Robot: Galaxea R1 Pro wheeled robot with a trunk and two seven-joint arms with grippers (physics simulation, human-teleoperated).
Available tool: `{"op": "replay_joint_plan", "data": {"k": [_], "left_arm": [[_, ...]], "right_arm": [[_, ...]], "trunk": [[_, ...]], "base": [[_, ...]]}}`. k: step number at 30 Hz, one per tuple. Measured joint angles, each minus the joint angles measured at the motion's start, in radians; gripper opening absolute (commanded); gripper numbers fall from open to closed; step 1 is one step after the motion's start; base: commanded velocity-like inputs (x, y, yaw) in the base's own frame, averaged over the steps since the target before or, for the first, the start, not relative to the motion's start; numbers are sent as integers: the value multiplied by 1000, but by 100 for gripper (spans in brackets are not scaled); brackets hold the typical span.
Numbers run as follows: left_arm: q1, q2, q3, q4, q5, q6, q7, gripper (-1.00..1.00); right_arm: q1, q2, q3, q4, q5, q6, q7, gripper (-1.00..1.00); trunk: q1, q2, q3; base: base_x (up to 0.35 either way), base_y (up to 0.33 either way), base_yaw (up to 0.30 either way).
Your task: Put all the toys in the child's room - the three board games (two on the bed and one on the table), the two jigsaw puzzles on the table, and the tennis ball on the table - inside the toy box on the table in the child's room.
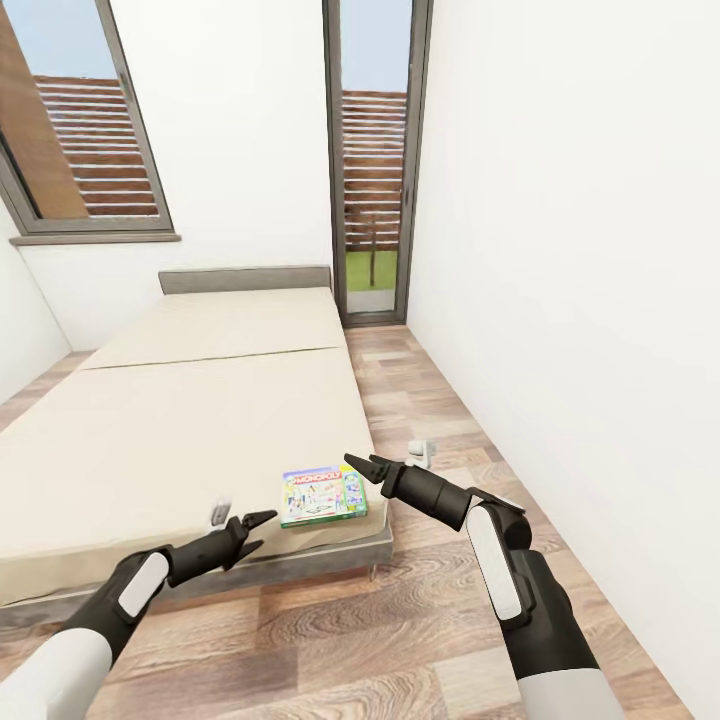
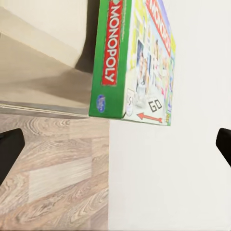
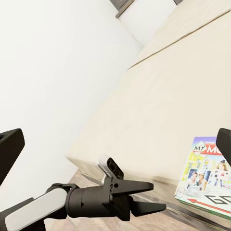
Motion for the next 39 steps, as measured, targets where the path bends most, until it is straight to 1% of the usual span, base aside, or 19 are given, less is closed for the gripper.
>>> {"op": "replay_joint_plan", "data": {"k": [2, 3, 5, 8, 10, 18, 21, 25, 28, 29, 31, 33, 35, 37, 38, 39], "left_arm": [[-1, 6, -9, 0, 0, 15, -1, 100], [-1, 9, -13, 0, -1, 29, 0, 100], [-2, 12, -15, 0, -2, 43, 0, 100], [-3, 26, -18, 0, -3, 60, 1, 100], [-2, 30, -18, 0, -3, 65, 1, 100], [-2, 34, -18, 0, -3, 66, 1, 100], [-2, 34, -18, 0, -3, 62, 0, 100], [-2, 31, -16, 0, -2, 50, -1, 100], [-1, 23, -15, 0, 0, -13, -2, 100], [0, 17, -16, 0, 1, -46, -3, 100], [2, 4, -16, 0, 2, -83, -4, 100], [3, -6, -16, 0, 3, -104, -4, 100], [5, -29, -17, 0, 3, -119, -4, 100], [5, -60, -17, 0, 1, -125, -3, 100], [6, -72, -18, 0, -1, -127, -2, 100], [6, -76, -17, 0, -1, -128, -2, 100]], "right_arm": [[0, 0, 0, 0, 0, 0, 1, 100], [0, 0, 0, 0, 0, 0, 1, 100], [0, 0, -1, 0, 0, 0, 2, 100], [0, 0, -1, 0, -1, 1, 1, 100], [0, 0, -1, 0, -1, 1, 1, 100], [0, 0, -1, 0, -1, 1, 3, 100], [0, -1, -1, 0, -1, 1, 6, 100], [0, -2, -1, 0, -2, 2, 9, 100], [0, -9, -2, 0, -5, 2, 11, 100], [0, -11, -2, 0, -7, 2, 11, 100], [0, -14, -2, 0, -9, 2, 12, 100], [0, -14, -2, 0, -10, 2, 13, 100], [0, -15, -2, 0, -12, 2, 13, 100], [0, -16, -2, 0, -13, 2, 14, 100], [0, -16, -2, 0, -13, 2, 15, 100], [0, -16, -2, 0, -13, 3, 15, 100]], "trunk": [[0, 0, 0], [4, -7, -3], [11, -21, -9], [23, -42, -19], [23, -42, -19], [23, -42, -19], [34, -63, -28], [35, -63, -28], [35, -63, -28], [35, -63, -28], [35, -63, -28], [35, -63, -28], [35, -63, -28], [35, -63, -28], [35, -63, -28], [35, -63, -28]], "base": [[0, 0, 0], [0, 0, 0], [0, 0, 0], [0, 0, 0], [0, 0, 0], [0, 0, 0], [0, 0, 0], [0, 0, 0], [0, 0, 0], [0, 0, 0], [0, 0, 0], [0, 0, 0], [0, 0, 0], [0, 0, 0], [0, 0, 0], [0, 0, 0]]}}
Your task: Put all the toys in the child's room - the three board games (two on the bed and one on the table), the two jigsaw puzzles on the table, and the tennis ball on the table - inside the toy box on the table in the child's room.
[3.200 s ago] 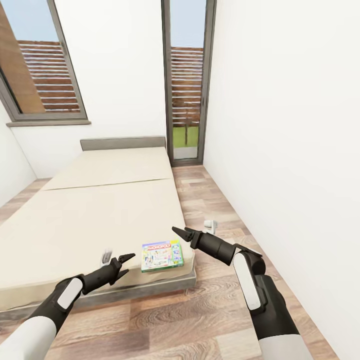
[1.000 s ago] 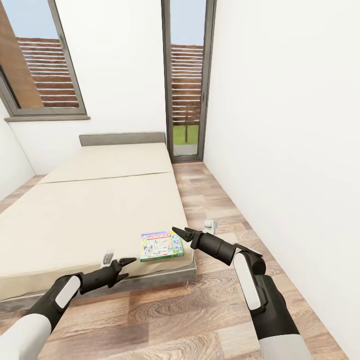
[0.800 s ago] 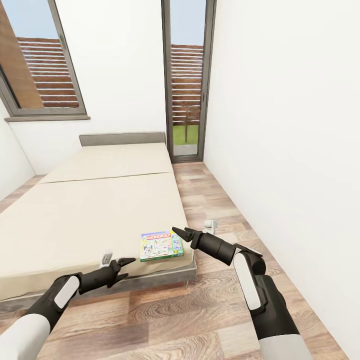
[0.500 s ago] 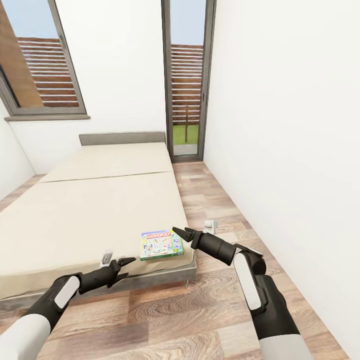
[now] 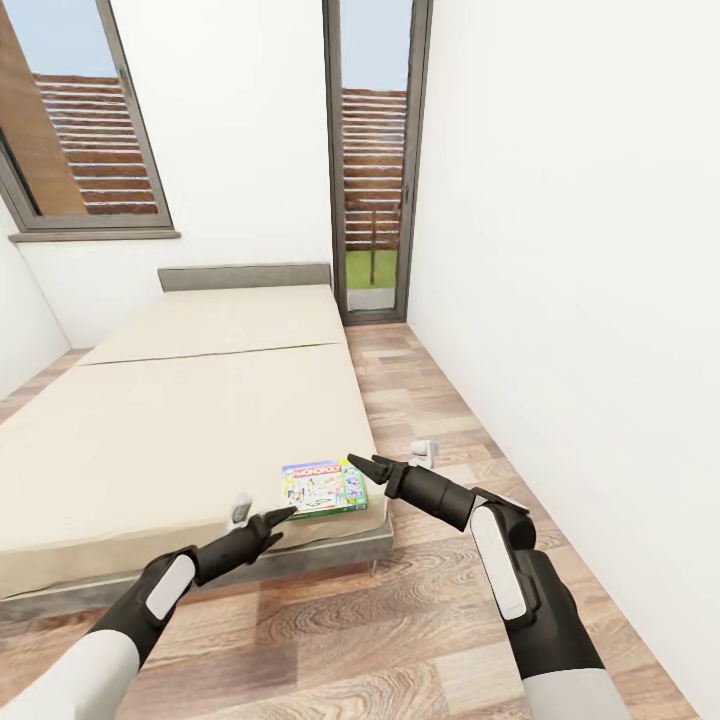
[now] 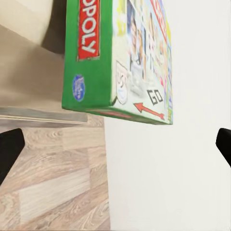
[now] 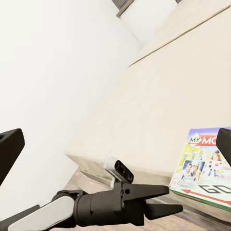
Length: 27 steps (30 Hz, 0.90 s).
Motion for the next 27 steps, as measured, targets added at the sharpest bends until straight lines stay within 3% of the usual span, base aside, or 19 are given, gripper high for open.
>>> {"op": "replay_joint_plan", "data": {"k": [5, 17, 27], "left_arm": [[1, -14, -1, 0, -2, -3, 0, 100], [1, -16, -1, 1, -3, -3, 2, 100], [1, -16, -2, 2, -4, -4, 2, 100]], "right_arm": [[0, 0, 0, 0, 0, 0, 0, 100], [0, 0, 0, 0, 0, 0, 0, 100], [0, 0, 0, 0, 0, -1, 0, 100]], "trunk": [[0, 0, 0], [0, 0, 0], [0, 0, 0]], "base": [[-49, 0, 0], [-42, 0, 0], [90, 27, 0]]}}
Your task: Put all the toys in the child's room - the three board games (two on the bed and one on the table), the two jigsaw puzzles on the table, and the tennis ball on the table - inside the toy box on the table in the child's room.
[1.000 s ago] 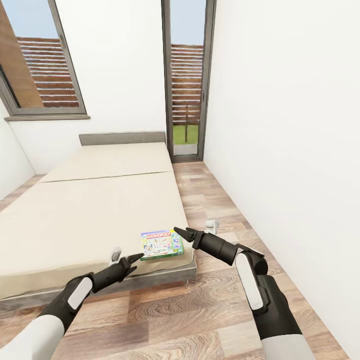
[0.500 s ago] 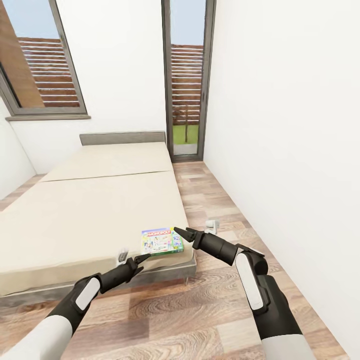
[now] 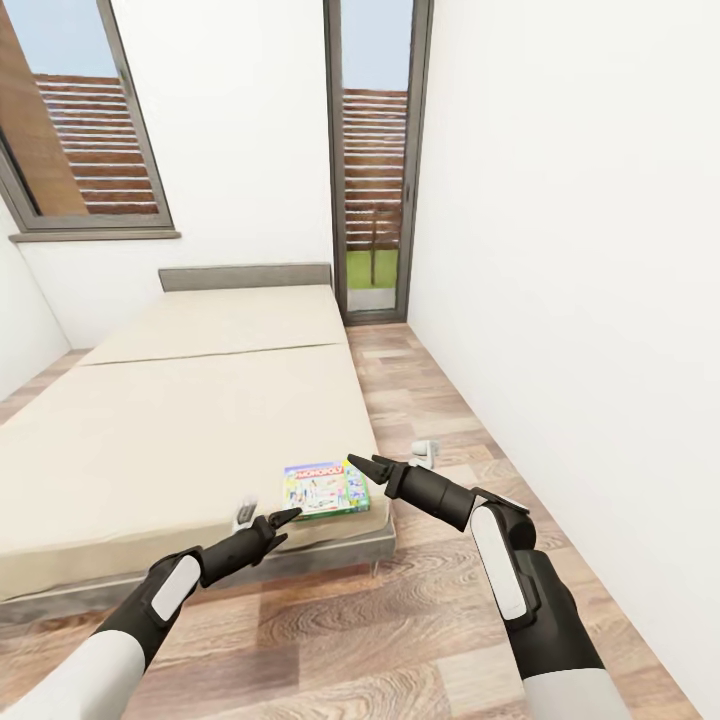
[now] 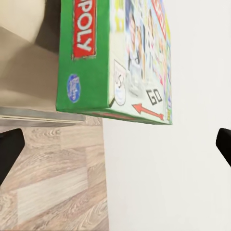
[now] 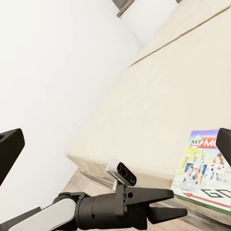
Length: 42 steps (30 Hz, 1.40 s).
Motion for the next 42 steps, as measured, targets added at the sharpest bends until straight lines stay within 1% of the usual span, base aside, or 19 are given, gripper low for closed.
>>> {"op": "replay_joint_plan", "data": {"k": [8, 11, 14, 15, 17, 21, 28, 33, 42], "left_arm": [[0, -2, 1, 4, 7, -3, 9, 100], [1, -9, 3, 6, 10, -28, 11, 100], [4, -16, 5, 9, 13, -111, 8, 100], [6, -18, 6, 10, 14, -152, 8, 100], [7, -24, 6, 11, 14, -198, 9, 100], [9, -37, 6, 12, 15, -235, 13, 100], [9, -42, 9, 13, 16, -247, 12, 100], [9, -41, 9, 13, 16, -248, 9, 100], [10, -41, 10, 13, 16, -251, 6, 100]], "right_arm": [[0, -1, 0, 0, 0, 0, 0, 100], [0, -1, 0, 0, 1, 0, 0, 100], [0, -1, 0, 0, 1, 0, 0, 100], [0, -1, 0, 0, 1, 0, 0, 100], [0, -1, 0, 0, 1, 0, 0, 100], [0, -1, 0, 0, 0, 0, 0, 100], [0, -1, 0, 0, 1, 0, 0, 100], [0, -1, 0, 0, 2, 0, 0, 100], [0, -1, 0, 0, 3, 0, 0, 100]], "trunk": [[0, 0, 0], [0, 0, 0], [0, 0, 0], [0, 0, 0], [0, 0, 0], [0, 0, 0], [0, 0, 0], [19, -35, -16], [19, -35, -16]], "base": [[10, 3, 0], [1, 0, 0], [0, 0, 0], [0, 0, 0], [0, 0, 0], [0, 0, 0], [0, 0, 0], [0, 0, 0], [0, 0, 0]]}}
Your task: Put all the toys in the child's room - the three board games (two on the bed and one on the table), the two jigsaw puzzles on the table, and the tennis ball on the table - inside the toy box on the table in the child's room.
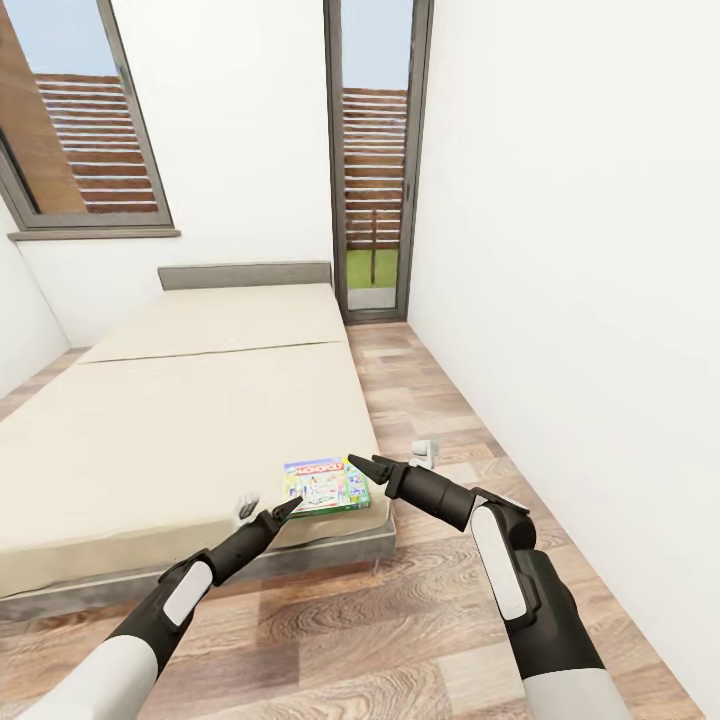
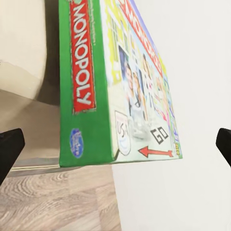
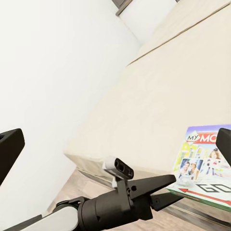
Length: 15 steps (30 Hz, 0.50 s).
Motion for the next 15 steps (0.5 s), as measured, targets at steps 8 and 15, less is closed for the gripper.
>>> {"op": "replay_joint_plan", "data": {"k": [8, 15], "left_arm": [[0, 0, 0, 0, 0, 0, -1, 100], [0, 0, 0, 0, -1, 1, -1, 100]], "right_arm": [[0, 0, 0, 0, 3, 0, 0, 100], [0, 0, 0, 0, 4, 0, 0, 100]], "trunk": [[11, -21, -9], [27, -49, -22]], "base": [[0, 0, 0], [0, 0, 0]]}}
